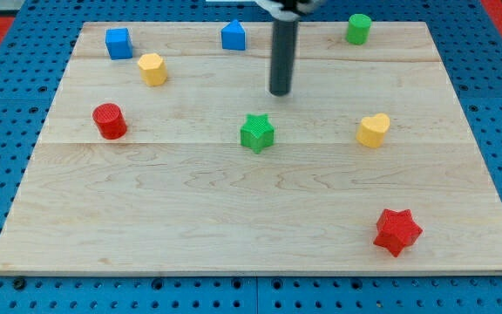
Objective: Place the yellow hexagon diagonally to the bottom right of the red circle
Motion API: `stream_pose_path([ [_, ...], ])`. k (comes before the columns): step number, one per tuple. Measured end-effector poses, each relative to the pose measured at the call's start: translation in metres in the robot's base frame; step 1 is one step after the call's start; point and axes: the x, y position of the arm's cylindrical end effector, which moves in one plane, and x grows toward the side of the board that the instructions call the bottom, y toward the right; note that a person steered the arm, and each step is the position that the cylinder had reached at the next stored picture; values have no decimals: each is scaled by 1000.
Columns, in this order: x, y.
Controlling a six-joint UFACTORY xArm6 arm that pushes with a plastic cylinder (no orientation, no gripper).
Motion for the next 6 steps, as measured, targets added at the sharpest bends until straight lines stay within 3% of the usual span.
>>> stream_pose_path([
  [3, -65, -156],
  [4, -31, -185],
  [6, 48, -174],
])
